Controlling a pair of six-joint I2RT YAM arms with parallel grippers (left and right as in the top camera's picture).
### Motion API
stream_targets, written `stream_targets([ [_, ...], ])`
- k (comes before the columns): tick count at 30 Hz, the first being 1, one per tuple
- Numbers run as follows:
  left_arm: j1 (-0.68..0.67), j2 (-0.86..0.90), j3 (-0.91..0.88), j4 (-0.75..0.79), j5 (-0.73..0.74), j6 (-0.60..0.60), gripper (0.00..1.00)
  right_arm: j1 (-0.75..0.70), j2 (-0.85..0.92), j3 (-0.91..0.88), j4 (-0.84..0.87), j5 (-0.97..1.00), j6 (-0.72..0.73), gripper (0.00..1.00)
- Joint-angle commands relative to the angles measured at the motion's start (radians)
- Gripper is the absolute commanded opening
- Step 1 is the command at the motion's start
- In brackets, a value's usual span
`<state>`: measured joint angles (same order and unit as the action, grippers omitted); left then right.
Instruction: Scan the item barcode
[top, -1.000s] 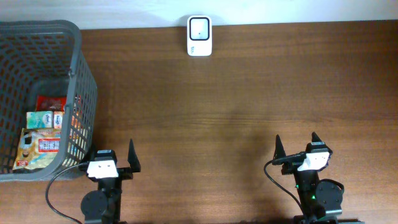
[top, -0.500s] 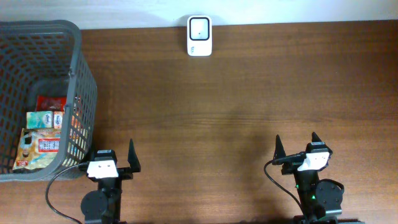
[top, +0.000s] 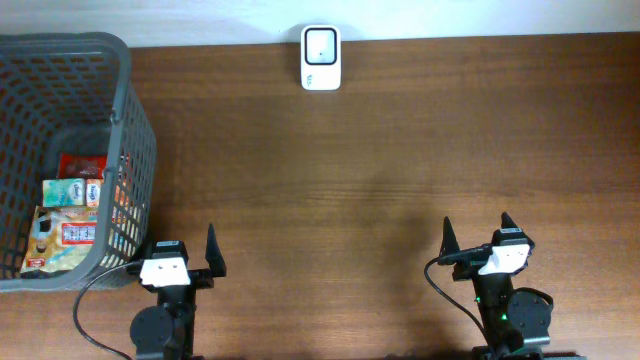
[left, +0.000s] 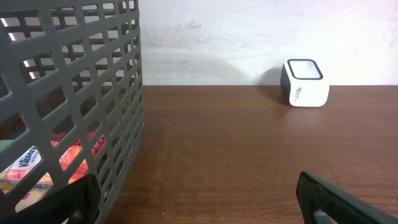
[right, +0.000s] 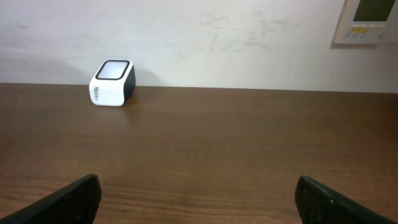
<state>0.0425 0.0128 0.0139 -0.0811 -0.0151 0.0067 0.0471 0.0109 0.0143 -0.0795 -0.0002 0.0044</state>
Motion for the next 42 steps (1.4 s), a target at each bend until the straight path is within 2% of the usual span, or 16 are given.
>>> stream_targets([
  [1, 0.006, -0.005, -0.005, -0.002, 0.015, 0.016, 0.99, -0.002, -0.005, -0.009, -0.002, 0.005, 0.011, 0.98],
  [9, 0.006, -0.005, -0.005, -0.002, 0.003, 0.016, 0.99, -0.002, -0.005, -0.009, -0.002, 0.005, 0.012, 0.98],
  [10, 0.006, -0.005, -0.005, -0.002, 0.029, 0.008, 0.99, -0.002, -0.005, -0.009, -0.002, 0.005, 0.012, 0.98],
  [12, 0.006, -0.005, -0.004, 0.032, 0.187, -0.023, 0.99, -0.002, -0.005, -0.009, -0.002, 0.005, 0.012, 0.98],
  [13, 0.006, -0.005, -0.004, 0.066, 0.282, -0.022, 0.99, -0.002, -0.005, -0.009, -0.002, 0.005, 0.012, 0.98],
  [16, 0.006, -0.005, -0.004, 0.168, 0.437, -0.022, 0.99, -0.002, -0.005, -0.009, -0.002, 0.005, 0.012, 0.98],
  [18, 0.006, -0.005, -0.004, 0.319, 0.527, -0.022, 0.99, -0.002, -0.005, -0.009, -0.002, 0.005, 0.011, 0.98],
  [21, 0.006, -0.005, -0.003, 0.516, 0.547, -0.023, 0.99, -0.002, -0.005, -0.009, -0.002, 0.005, 0.012, 0.98],
  [23, 0.006, -0.005, 0.007, 0.564, 0.547, -0.023, 0.99, -0.002, -0.005, -0.009, -0.002, 0.005, 0.012, 0.98],
  [28, 0.006, 0.017, 0.108, 0.517, 0.538, -0.022, 0.99, -0.002, -0.005, -0.009, -0.002, 0.005, 0.012, 0.98],
  [30, 0.006, 0.062, 0.183, 0.399, 0.527, -0.022, 0.99, -0.002, -0.005, -0.009, -0.002, 0.005, 0.012, 0.98],
  [35, 0.006, 0.286, 0.466, 0.008, 0.379, -0.021, 0.99, -0.002, -0.005, -0.009, -0.002, 0.005, 0.011, 0.98],
  [37, 0.006, 0.372, 0.553, -0.028, 0.475, -0.011, 0.99, -0.002, -0.005, -0.009, -0.002, 0.005, 0.012, 0.98],
  [39, 0.006, 0.401, 0.567, -0.001, 0.570, -0.011, 0.99, -0.002, -0.005, -0.009, -0.002, 0.005, 0.011, 0.98],
  [42, 0.006, 0.404, 0.567, 0.033, 0.577, -0.011, 0.99, -0.002, -0.005, -0.009, -0.002, 0.005, 0.012, 0.98],
])
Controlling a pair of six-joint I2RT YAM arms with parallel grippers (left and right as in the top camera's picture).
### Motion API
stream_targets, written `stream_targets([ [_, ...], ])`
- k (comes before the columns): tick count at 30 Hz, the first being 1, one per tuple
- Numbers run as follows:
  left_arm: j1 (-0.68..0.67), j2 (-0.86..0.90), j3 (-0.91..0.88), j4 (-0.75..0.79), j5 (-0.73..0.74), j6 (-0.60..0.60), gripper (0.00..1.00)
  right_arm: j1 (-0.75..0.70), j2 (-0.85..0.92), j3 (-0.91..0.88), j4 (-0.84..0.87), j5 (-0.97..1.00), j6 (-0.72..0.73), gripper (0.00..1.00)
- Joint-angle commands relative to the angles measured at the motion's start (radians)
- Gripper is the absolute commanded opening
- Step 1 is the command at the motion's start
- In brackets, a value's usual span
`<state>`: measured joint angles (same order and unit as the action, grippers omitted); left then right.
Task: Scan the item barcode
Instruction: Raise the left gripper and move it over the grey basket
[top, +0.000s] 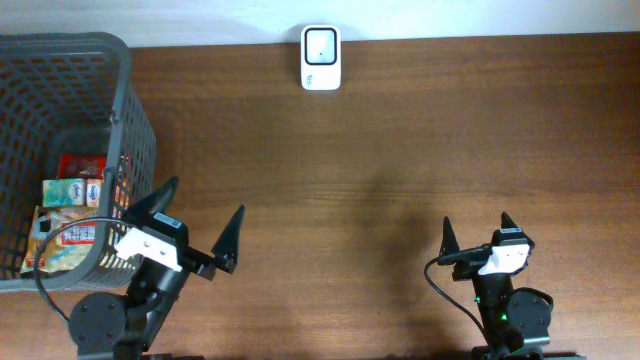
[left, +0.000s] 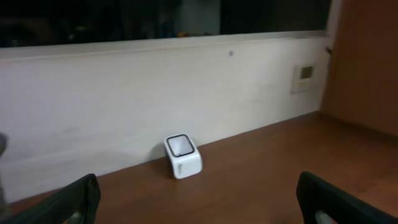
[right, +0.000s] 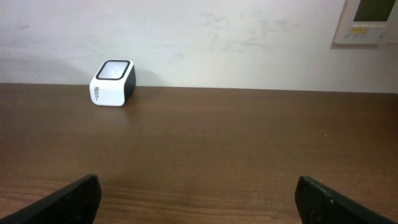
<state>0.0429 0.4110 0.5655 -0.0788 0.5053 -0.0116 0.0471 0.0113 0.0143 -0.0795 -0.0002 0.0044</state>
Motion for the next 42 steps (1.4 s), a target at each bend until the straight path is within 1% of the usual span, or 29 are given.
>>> stream_targets([
  [1, 0.006, 0.006, 0.017, 0.057, 0.056, 0.007, 0.99, -0.002, -0.006, -0.009, -0.002, 0.005, 0.011, 0.98],
  [2, 0.006, 0.007, 0.032, 0.070, 0.056, 0.006, 0.99, -0.002, -0.006, -0.009, -0.002, 0.005, 0.011, 0.99],
  [4, 0.006, 0.035, 0.100, 0.005, 0.043, -0.005, 0.99, -0.002, -0.006, -0.009, -0.002, 0.005, 0.012, 0.98],
  [6, 0.006, 0.154, 0.293, -0.269, -0.050, -0.010, 0.99, -0.002, -0.006, -0.009, -0.002, 0.005, 0.011, 0.98],
  [7, 0.006, 0.243, 0.410, -0.426, -0.060, 0.047, 0.99, -0.002, -0.006, -0.009, -0.002, 0.005, 0.011, 0.99],
  [10, 0.006, 0.396, 0.565, -0.624, -0.042, 0.061, 0.99, -0.002, -0.006, -0.009, -0.002, 0.005, 0.011, 0.98],
  [13, 0.006, 0.454, 0.570, -0.675, -0.007, 0.061, 0.99, -0.002, -0.006, -0.009, -0.002, 0.005, 0.011, 0.98],
  [16, 0.006, 0.491, 0.580, -0.668, -0.004, 0.061, 0.99, -0.002, -0.006, -0.009, -0.002, 0.005, 0.012, 0.98],
  [17, 0.006, 0.512, 0.608, -0.690, -0.007, 0.060, 0.99, -0.002, -0.006, -0.009, -0.002, 0.005, 0.012, 0.98],
  [19, 0.006, 0.587, 0.715, -0.816, -0.047, 0.034, 0.99, -0.002, -0.006, -0.009, -0.002, 0.005, 0.011, 0.98],
  [21, 0.006, 0.682, 0.818, -0.917, -0.048, 0.034, 0.99, -0.002, -0.006, -0.009, -0.002, 0.005, 0.012, 0.98],
  [23, 0.006, 0.712, 0.830, -0.931, -0.021, 0.034, 0.99, -0.002, -0.006, -0.009, -0.002, 0.005, 0.012, 0.99],
  [25, 0.006, 0.733, 0.830, -0.984, 0.042, 0.034, 0.99, -0.002, -0.006, -0.009, -0.002, 0.005, 0.012, 0.98],
  [26, 0.006, 0.737, 0.830, -0.994, 0.040, 0.035, 0.99, -0.002, -0.006, -0.009, -0.002, 0.005, 0.012, 0.98],
  [29, 0.006, 0.742, 0.846, -0.986, -0.032, 0.019, 0.99, -0.002, -0.006, -0.009, -0.002, 0.005, 0.011, 0.98],
  [30, 0.006, 0.757, 0.877, -1.028, -0.088, -0.027, 0.99, -0.002, -0.006, -0.009, -0.002, 0.005, 0.012, 0.98],
  [32, 0.006, 0.822, 0.950, -1.152, -0.126, -0.045, 0.99, -0.002, -0.006, -0.009, -0.002, 0.005, 0.011, 0.98],
  [35, 0.006, 0.854, 0.950, -1.188, -0.147, -0.044, 0.99, -0.002, -0.006, -0.009, -0.002, 0.005, 0.011, 0.98],
  [40, 0.006, 0.872, 0.950, -1.176, -0.148, -0.043, 0.99, -0.002, -0.006, -0.009, -0.002, 0.005, 0.011, 0.98],
  [42, 0.006, 0.872, 0.950, -1.161, -0.181, -0.041, 0.99, -0.002, -0.006, -0.009, -0.002, 0.005, 0.011, 0.98],
])
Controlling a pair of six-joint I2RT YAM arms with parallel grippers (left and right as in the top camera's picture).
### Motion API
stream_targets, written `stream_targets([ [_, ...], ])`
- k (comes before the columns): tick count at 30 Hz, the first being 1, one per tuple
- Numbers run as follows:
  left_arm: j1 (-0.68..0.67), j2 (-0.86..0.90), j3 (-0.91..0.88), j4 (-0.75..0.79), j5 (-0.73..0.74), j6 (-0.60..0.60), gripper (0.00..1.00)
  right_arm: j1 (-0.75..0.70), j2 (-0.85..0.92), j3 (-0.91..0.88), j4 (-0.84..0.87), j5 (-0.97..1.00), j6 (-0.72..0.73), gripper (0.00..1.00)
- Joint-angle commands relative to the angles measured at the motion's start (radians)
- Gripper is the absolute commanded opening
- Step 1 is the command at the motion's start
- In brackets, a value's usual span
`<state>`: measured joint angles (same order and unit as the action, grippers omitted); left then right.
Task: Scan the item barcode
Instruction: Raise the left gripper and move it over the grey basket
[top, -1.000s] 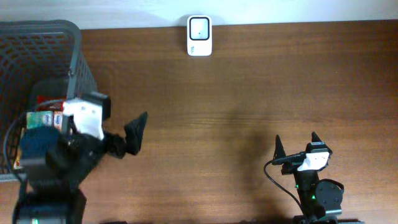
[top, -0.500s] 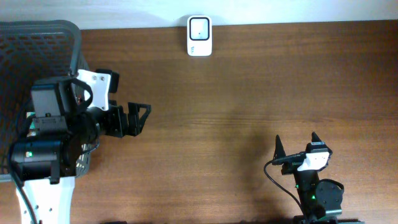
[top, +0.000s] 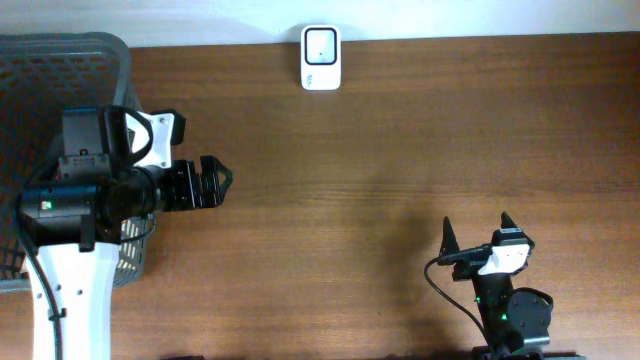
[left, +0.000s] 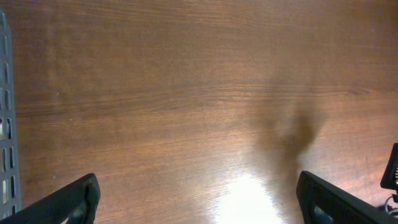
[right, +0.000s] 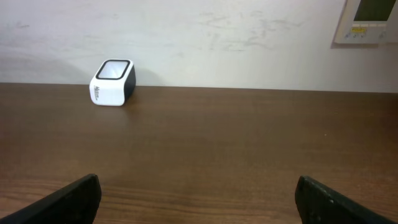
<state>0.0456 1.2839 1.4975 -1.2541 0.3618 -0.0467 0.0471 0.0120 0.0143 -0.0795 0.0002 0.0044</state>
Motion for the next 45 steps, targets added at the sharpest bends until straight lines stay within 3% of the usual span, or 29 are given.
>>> stream_targets([
  [1, 0.003, 0.000, 0.018, 0.035, -0.067, -0.006, 0.99, -0.002, -0.006, -0.009, -0.002, 0.005, 0.012, 0.98],
  [5, 0.003, 0.020, 0.018, 0.076, -0.159, -0.014, 0.99, -0.002, -0.006, -0.009, -0.002, 0.005, 0.012, 0.98],
  [10, 0.003, 0.063, 0.018, 0.064, -0.458, -0.211, 0.99, -0.002, -0.006, -0.009, -0.002, 0.005, 0.011, 0.98],
  [15, 0.003, 0.121, 0.018, 0.166, -0.481, -0.216, 0.99, -0.002, -0.006, -0.009, -0.002, 0.005, 0.012, 0.98],
  [19, 0.032, 0.164, 0.018, 0.255, -0.666, -0.286, 0.99, -0.002, -0.006, -0.009, -0.002, 0.005, 0.011, 0.98],
  [21, 0.077, 0.162, 0.036, 0.308, -0.636, -0.286, 0.98, -0.002, -0.006, -0.009, -0.002, 0.005, 0.012, 0.98],
  [23, 0.111, 0.162, 0.099, 0.310, -0.505, -0.268, 0.90, -0.002, -0.006, -0.009, -0.002, 0.005, 0.012, 0.98],
  [26, 0.114, 0.161, 0.188, 0.295, -0.315, -0.197, 0.90, -0.002, -0.006, -0.009, -0.002, 0.005, 0.012, 0.98],
  [28, 0.114, 0.153, 0.247, 0.251, -0.272, -0.195, 0.88, -0.002, -0.006, -0.009, -0.002, 0.005, 0.012, 0.98],
  [30, 0.115, 0.128, 0.301, 0.220, -0.375, -0.195, 0.73, -0.002, -0.006, -0.009, -0.002, 0.005, 0.011, 0.98],
  [32, 0.120, 0.101, 0.308, 0.199, -0.661, -0.242, 0.46, -0.002, -0.006, -0.009, -0.002, 0.005, 0.011, 0.98],
  [34, 0.143, 0.109, 0.296, 0.113, -0.915, -0.367, 0.21, -0.002, -0.006, -0.009, -0.002, 0.005, 0.012, 0.99],
  [39, 0.175, 0.219, 0.167, 0.131, -0.935, -0.394, 0.14, -0.002, -0.006, -0.009, -0.002, 0.005, 0.012, 0.98],
  [43, 0.194, 0.372, 0.163, 0.192, -0.930, -0.394, 0.07, -0.002, -0.006, -0.009, -0.002, 0.005, 0.012, 0.99],
  [44, 0.200, 0.399, 0.163, 0.190, -0.896, -0.393, 0.00, -0.002, -0.006, -0.009, -0.002, 0.005, 0.012, 0.98],
  [45, 0.200, 0.409, 0.163, 0.178, -0.849, -0.372, 0.00, -0.002, -0.006, -0.009, -0.002, 0.005, 0.011, 0.98],
])
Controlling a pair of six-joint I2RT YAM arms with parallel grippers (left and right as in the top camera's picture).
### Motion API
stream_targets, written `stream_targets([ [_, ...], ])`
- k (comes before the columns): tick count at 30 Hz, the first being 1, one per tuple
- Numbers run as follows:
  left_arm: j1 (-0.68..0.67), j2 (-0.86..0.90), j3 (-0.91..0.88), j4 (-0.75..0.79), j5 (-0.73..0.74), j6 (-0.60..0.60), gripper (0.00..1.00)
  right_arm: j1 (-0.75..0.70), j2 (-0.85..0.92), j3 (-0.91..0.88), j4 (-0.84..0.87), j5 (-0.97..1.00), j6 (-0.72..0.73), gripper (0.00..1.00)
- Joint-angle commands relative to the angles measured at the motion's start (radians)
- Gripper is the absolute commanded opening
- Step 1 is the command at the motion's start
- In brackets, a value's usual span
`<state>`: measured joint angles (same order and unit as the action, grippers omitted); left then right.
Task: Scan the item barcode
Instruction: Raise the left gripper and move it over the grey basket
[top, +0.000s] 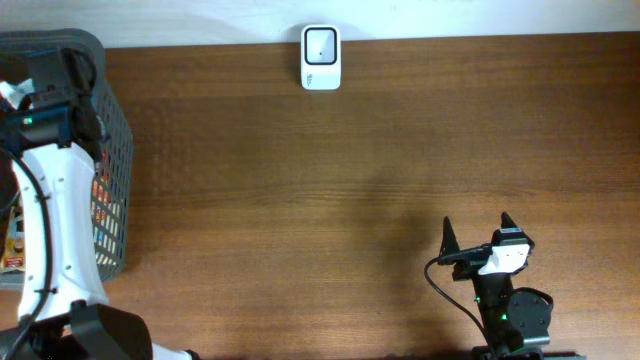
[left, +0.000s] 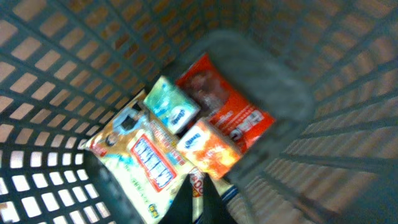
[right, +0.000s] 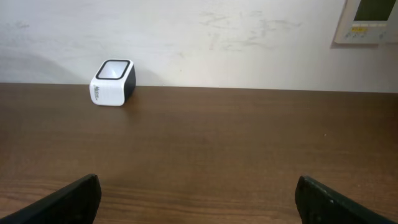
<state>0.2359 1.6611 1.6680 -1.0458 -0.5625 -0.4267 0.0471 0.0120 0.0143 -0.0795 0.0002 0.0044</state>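
Note:
Several snack packs lie in the grey mesh basket (top: 112, 180) at the table's left: a red packet (left: 227, 102), a teal tissue pack (left: 171, 106), an orange pack (left: 208, 149) and a yellowish packet with a red label (left: 146, 162). My left gripper (left: 200, 202) hangs high above them, pointing down into the basket, its fingers drawn together with only a sliver between and nothing held. The white scanner (top: 321, 44) stands at the table's far edge, also seen as the scanner (right: 112, 83). My right gripper (top: 482, 240) rests open at the front right.
The basket's walls (left: 323, 74) rise on all sides of the packs. My left arm (top: 40, 190) reaches over the basket's right side. A wall panel (right: 371, 18) hangs behind the table at the far right.
My left gripper was open above bare table just right of the basket. Now it is over the basket's inside with its fingers drawn together. The right arm has not moved.
Both grippers first rested open at the table's front edge. Then the left one was lifted and tilted, facing the scanner and wall. Later it looked down on bare table beside the basket, still open. Now it hangs shut above the packs in the basket.

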Motion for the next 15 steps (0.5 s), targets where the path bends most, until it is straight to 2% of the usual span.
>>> stream_targets([
  [1, 0.009, 0.028, -0.006, -0.030, 0.120, 0.034, 0.00, -0.002, -0.006, -0.009, -0.002, 0.005, 0.012, 0.98],
  [7, 0.010, -0.084, 0.042, -0.025, 0.364, 0.156, 0.00, -0.002, -0.006, -0.009, -0.002, 0.005, 0.011, 0.98],
  [11, 0.013, -0.183, 0.042, -0.020, 0.355, 0.180, 0.00, -0.002, -0.006, -0.009, -0.002, 0.005, 0.011, 0.98],
  [15, 0.072, -0.159, 0.041, 0.033, 0.227, 0.173, 0.00, -0.002, -0.006, -0.009, -0.002, 0.005, 0.012, 0.98],
])
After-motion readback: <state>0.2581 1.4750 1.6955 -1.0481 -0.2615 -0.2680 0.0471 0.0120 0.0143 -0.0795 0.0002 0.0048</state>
